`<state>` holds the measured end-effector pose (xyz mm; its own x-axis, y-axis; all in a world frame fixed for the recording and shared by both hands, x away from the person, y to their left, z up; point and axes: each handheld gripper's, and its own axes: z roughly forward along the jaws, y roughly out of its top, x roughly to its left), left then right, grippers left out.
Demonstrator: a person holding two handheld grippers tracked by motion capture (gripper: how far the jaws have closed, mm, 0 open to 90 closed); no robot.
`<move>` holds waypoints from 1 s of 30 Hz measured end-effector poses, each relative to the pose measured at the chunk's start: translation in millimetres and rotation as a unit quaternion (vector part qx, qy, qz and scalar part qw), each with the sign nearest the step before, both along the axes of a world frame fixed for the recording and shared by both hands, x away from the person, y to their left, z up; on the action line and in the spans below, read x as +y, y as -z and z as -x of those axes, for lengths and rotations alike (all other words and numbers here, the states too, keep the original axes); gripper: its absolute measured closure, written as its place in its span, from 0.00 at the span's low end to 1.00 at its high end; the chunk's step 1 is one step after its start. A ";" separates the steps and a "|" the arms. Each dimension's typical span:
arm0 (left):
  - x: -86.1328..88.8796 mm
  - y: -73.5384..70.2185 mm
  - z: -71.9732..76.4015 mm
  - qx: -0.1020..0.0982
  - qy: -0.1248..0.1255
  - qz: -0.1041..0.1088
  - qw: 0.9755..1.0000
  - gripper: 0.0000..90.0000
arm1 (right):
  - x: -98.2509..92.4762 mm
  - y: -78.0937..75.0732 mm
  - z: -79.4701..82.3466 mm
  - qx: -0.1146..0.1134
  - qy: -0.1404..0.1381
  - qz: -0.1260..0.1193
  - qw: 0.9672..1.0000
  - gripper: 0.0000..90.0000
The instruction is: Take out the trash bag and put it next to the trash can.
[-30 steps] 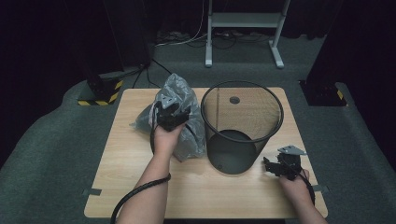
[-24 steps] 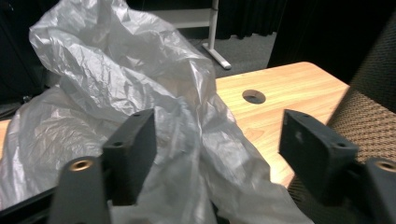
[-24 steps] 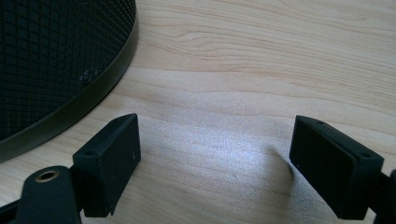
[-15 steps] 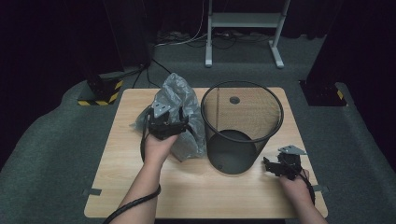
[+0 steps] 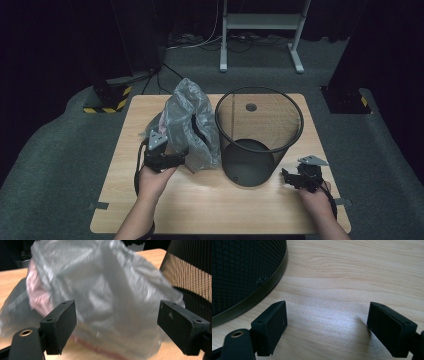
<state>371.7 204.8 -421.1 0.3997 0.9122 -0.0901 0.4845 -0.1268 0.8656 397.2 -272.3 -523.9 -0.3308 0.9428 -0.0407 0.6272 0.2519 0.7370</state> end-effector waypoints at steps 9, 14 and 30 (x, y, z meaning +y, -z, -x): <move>22.3 24.8 30.1 0.030 -0.007 -0.004 1.000 0.17 | 0.7 0.0 0.1 0.001 -0.001 -0.001 1.000 0.18; 34.6 42.7 36.6 0.054 -0.014 0.001 0.998 0.17 | 0.9 0.0 0.3 0.000 -0.001 0.000 1.000 0.18; 20.6 94.6 29.7 0.133 0.001 -0.048 0.990 0.16 | -0.4 0.2 -1.2 0.004 -0.004 -0.007 1.000 0.18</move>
<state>342.1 225.3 -515.7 0.3749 0.9211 -0.1052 0.6939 -0.2036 0.6907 398.4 -272.7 -524.1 -0.3390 0.9404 -0.0253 0.6314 0.2474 0.7349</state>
